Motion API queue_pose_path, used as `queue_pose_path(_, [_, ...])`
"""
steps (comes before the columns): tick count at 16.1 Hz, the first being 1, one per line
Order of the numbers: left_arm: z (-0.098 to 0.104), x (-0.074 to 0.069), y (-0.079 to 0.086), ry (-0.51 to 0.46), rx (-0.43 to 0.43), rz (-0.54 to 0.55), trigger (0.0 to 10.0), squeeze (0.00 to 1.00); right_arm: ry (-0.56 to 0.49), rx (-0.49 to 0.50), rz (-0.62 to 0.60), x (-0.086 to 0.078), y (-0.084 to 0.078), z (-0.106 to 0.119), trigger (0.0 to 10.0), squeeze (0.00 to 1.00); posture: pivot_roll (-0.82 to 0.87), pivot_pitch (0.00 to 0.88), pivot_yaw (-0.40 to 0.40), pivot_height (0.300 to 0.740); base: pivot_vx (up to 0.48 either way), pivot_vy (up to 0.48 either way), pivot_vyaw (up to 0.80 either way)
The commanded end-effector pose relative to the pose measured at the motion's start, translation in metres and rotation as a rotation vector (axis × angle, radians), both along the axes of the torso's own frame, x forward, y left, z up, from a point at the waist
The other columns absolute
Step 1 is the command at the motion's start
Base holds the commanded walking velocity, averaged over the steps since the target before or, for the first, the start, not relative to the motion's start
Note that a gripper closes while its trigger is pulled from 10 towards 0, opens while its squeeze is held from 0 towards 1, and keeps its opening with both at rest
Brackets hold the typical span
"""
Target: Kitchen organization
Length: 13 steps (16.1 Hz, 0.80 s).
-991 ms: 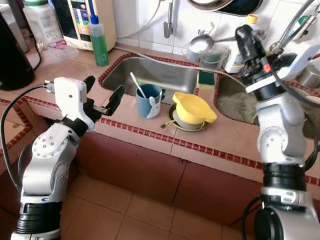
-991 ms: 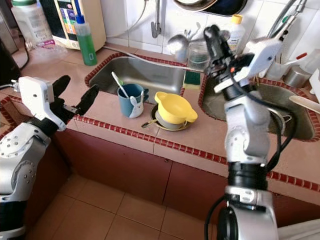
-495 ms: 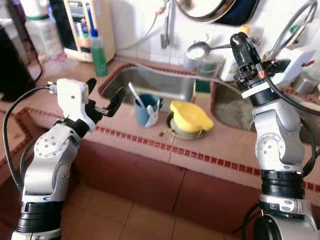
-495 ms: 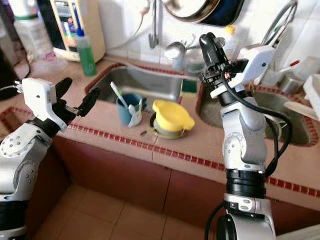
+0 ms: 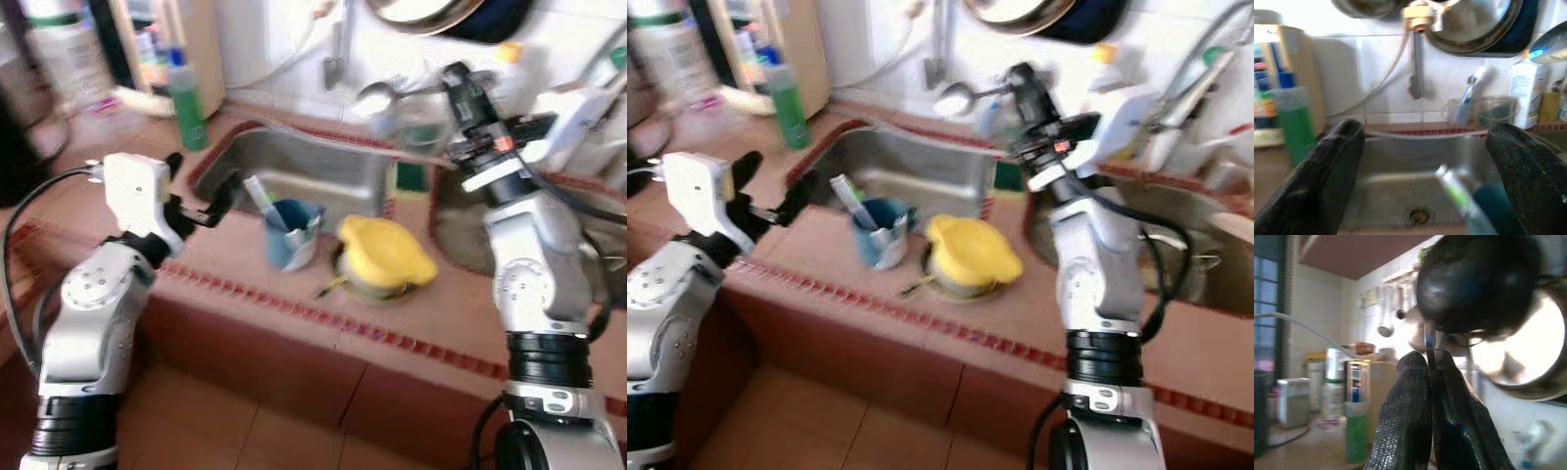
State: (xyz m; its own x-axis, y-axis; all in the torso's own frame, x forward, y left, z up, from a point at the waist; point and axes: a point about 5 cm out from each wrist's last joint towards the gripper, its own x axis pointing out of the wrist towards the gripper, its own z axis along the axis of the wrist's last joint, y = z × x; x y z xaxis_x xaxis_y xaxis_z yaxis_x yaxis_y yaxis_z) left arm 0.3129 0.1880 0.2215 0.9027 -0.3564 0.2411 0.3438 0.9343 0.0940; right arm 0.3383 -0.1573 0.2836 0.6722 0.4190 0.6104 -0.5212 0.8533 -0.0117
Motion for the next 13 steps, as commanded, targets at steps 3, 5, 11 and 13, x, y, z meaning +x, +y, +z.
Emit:
queue_pose_path(3, [0.002, -0.002, -0.009, -0.018, 0.006, -0.021, 10.0, 0.00, -0.024, 0.006, -0.017, -0.001, -0.008, 0.009, 10.0, 0.00, -0.06, 0.000, -0.026, 0.740, 0.364, 0.000, 0.00])
queue_pose_path(5, [0.002, -0.002, -0.009, -0.020, 0.005, -0.022, 10.0, 0.00, -0.021, 0.002, -0.009, 0.000, -0.007, 0.009, 10.0, 0.00, -0.06, 0.000, -0.030, 0.740, 0.366, 0.000, 0.00])
queue_pose_path(11, [0.005, -0.004, -0.011, -0.029, -0.017, -0.018, 10.0, 0.00, 0.001, -0.014, 0.016, 0.002, -0.006, 0.007, 10.0, 0.00, -0.07, 0.000, -0.035, 0.740, 0.053, 0.000, 0.00])
queue_pose_path(13, [0.013, -0.003, -0.016, -0.014, -0.005, -0.029, 10.0, 0.00, 0.053, -0.044, -0.001, 0.011, -0.011, 0.005, 10.0, 0.00, -0.07, 0.000, -0.036, 0.740, 0.000, 0.000, 0.00])
